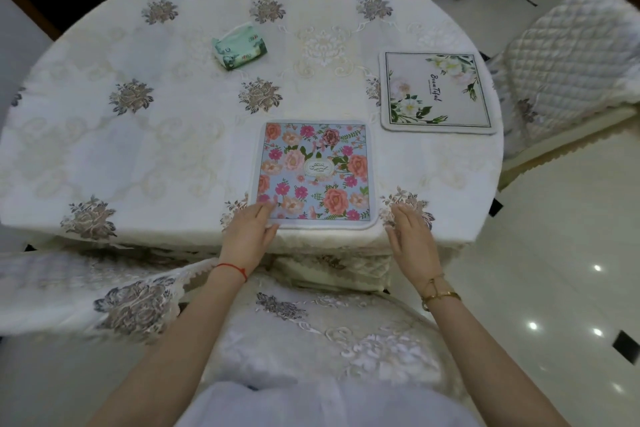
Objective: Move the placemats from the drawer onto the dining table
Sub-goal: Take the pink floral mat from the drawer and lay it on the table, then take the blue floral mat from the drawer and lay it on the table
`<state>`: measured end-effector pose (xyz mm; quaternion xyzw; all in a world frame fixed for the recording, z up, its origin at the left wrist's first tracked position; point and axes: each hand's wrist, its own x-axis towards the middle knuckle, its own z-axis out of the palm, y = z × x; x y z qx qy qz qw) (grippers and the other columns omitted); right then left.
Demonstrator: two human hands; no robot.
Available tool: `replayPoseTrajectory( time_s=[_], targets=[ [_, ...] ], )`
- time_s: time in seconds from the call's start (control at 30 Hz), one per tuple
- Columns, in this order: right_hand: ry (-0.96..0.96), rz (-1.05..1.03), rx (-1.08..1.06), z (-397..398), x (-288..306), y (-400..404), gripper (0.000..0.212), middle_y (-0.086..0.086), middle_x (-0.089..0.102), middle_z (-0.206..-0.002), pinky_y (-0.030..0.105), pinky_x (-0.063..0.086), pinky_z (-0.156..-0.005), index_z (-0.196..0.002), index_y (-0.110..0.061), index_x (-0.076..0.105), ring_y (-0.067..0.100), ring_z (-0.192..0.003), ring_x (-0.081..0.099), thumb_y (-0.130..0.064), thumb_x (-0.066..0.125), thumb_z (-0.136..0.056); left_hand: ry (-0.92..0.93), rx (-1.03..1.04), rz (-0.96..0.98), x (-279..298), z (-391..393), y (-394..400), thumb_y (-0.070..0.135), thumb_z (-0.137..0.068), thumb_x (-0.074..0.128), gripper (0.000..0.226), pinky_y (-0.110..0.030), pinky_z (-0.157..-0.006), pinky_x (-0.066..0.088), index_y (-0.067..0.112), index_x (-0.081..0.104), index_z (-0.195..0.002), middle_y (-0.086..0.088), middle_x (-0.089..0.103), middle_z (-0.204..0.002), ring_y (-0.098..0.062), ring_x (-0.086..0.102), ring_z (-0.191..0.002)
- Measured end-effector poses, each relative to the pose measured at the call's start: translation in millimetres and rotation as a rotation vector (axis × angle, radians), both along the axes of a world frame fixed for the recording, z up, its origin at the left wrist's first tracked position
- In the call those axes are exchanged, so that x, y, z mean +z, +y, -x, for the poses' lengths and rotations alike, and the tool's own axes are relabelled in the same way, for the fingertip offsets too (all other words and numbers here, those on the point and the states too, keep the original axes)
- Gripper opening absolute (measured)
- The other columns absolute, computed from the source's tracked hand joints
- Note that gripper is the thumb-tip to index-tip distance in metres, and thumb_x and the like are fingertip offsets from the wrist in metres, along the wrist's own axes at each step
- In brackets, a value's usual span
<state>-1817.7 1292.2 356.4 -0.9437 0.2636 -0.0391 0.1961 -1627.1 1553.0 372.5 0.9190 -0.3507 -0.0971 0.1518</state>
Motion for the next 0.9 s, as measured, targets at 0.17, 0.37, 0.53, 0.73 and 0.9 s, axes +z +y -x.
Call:
replayPoseTrajectory(
  time_s=[0.17,0.37,0.53,0.73,0.9],
  targets=[
    [-0.087,-0.010,0.003,42.5,25.2,11.3,0.039,0.012,0.055,-0.132,0.038,0.036,-0.104,-0.133,-0.007,0.050,0.027,-0.122,0.047,-0.016,0.052,-0.096,-0.061,-0.029,0.099,28.6,40.6,0.1,0.028,-0.094,0.054,0.039,-0.039,-0.095,0.048,0.014,0.053,-0.130,-0.006,0.063,-0.122,-0.024,0.059,-0.109],
    [-0.103,-0.013,-0.081,109.9,35.3,27.8,0.033,0.009,0.061,-0.114,0.034,0.040,-0.095,-0.124,-0.008,0.056,0.027,-0.109,0.052,-0.019,0.053,-0.093,-0.028,-0.067,0.167,52.2,86.7,12.8,0.024,-0.094,0.053,0.036,-0.037,-0.095,0.046,0.011,0.055,-0.127,-0.008,0.063,-0.122,-0.025,0.058,-0.112],
    [-0.155,0.000,-0.248,171.7,45.5,56.2,0.029,0.013,0.061,-0.116,0.035,0.039,-0.096,-0.121,-0.005,0.059,0.030,-0.108,0.052,-0.013,0.056,-0.093,0.012,-0.107,0.209,65.3,120.7,24.4,0.024,-0.092,0.057,0.035,-0.036,-0.090,0.048,0.013,0.057,-0.125,-0.008,0.064,-0.117,-0.024,0.059,-0.106],
    [-0.158,-0.019,-0.428,241.9,62.6,89.3,0.034,0.012,0.060,-0.122,0.024,0.031,-0.100,-0.126,-0.007,0.056,0.026,-0.116,0.050,-0.016,0.056,-0.094,0.029,-0.277,0.178,80.0,160.1,13.2,0.027,-0.093,0.055,0.032,-0.031,-0.078,0.046,0.013,0.058,-0.121,-0.005,0.065,-0.101,-0.022,0.059,-0.093],
    [-0.154,-0.023,-0.533,292.3,73.3,103.5,0.036,0.009,0.059,-0.125,0.023,0.030,-0.102,-0.129,-0.008,0.054,0.023,-0.119,0.049,-0.020,0.054,-0.096,0.065,-0.397,0.195,89.5,200.1,-13.9,0.028,-0.093,0.055,0.033,-0.030,-0.072,0.047,0.015,0.058,-0.123,-0.005,0.067,-0.102,-0.021,0.061,-0.086]
  ],
)
